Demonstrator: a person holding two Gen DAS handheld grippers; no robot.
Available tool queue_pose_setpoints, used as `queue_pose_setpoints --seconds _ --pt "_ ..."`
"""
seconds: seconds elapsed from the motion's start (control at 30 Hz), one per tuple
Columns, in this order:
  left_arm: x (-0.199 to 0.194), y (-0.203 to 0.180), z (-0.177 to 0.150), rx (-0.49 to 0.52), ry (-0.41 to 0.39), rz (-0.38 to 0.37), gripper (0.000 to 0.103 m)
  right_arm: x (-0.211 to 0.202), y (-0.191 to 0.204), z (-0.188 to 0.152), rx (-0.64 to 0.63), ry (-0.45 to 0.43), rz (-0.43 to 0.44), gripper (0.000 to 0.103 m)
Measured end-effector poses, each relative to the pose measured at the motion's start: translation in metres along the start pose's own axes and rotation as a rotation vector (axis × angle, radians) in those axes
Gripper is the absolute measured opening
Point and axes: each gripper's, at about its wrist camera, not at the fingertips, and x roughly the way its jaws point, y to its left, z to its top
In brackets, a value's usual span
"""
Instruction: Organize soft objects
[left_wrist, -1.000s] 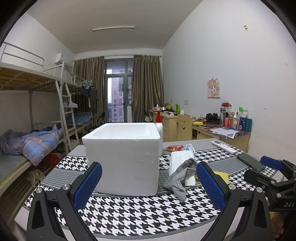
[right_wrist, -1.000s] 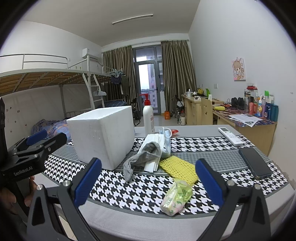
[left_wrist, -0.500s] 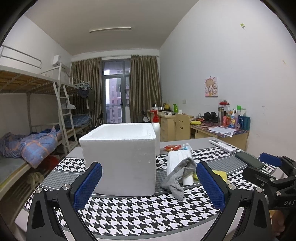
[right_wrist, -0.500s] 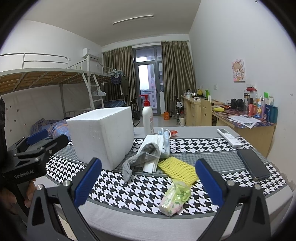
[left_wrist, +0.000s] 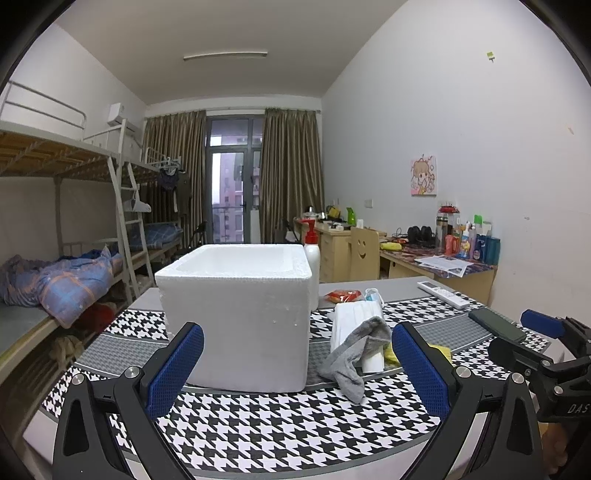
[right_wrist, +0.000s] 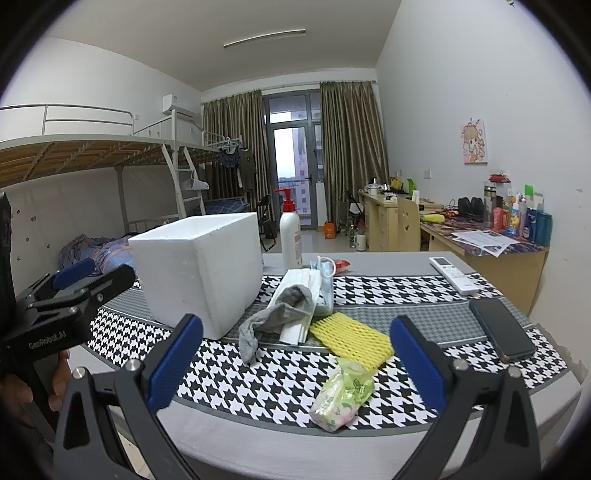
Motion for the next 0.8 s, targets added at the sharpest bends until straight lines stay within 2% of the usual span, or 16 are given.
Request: queue_pose_setpoints --seconds 0.4,0.8 --pt "0.012 0.001 0.001 0.01 0.01 0.001 0.102 0.012 -0.004 -0.001 0.01 0.02 -0.005 0.102" --pt "0.038 -0.01 -0.008 0.04 0.078 -0.047 0.102 0.032 -0.022 -0.009 0.044 0.074 -0.028 0.102"
